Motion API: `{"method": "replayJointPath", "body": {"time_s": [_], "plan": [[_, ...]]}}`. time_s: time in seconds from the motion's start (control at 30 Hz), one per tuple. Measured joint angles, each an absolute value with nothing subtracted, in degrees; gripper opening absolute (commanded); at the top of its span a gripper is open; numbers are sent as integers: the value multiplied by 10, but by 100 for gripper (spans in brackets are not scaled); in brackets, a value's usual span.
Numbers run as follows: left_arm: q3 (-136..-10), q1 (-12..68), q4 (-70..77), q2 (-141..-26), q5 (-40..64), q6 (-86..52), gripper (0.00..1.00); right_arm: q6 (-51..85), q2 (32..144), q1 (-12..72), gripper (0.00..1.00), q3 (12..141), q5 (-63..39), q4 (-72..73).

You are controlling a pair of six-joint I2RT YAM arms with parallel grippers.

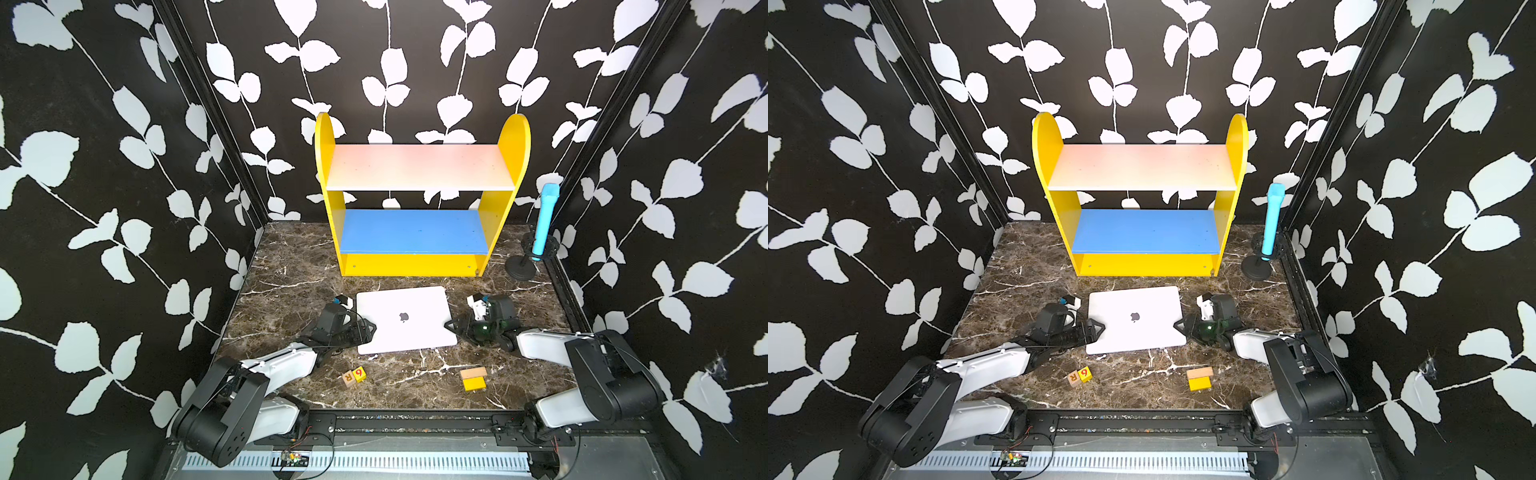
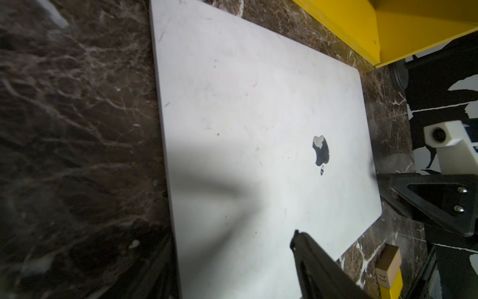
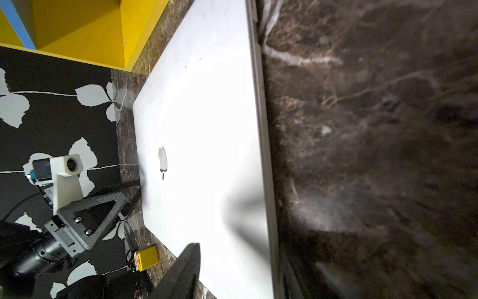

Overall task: Close the laptop lid and set it aside
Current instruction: Pick up the laptop from the center of the board.

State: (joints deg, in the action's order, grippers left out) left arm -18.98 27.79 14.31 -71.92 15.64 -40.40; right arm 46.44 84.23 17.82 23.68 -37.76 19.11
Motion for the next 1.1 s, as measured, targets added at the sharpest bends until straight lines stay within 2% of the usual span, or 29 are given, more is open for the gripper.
{"method": "replayJointPath", "body": {"time_s": [0.23, 0.43, 0.67, 1.1], "plan": [[-172, 270, 185, -722, 164, -430, 67, 510, 865, 175, 44, 213, -390, 277], [-158, 271, 243, -746, 231, -467, 63, 566, 897, 182, 38, 193, -430, 351], [-150, 264, 255, -747, 237, -486, 58, 607, 903, 181, 32, 175, -439, 394], [-128, 259, 293, -747, 272, -535, 49, 662, 876, 181, 29, 157, -448, 420]]}}
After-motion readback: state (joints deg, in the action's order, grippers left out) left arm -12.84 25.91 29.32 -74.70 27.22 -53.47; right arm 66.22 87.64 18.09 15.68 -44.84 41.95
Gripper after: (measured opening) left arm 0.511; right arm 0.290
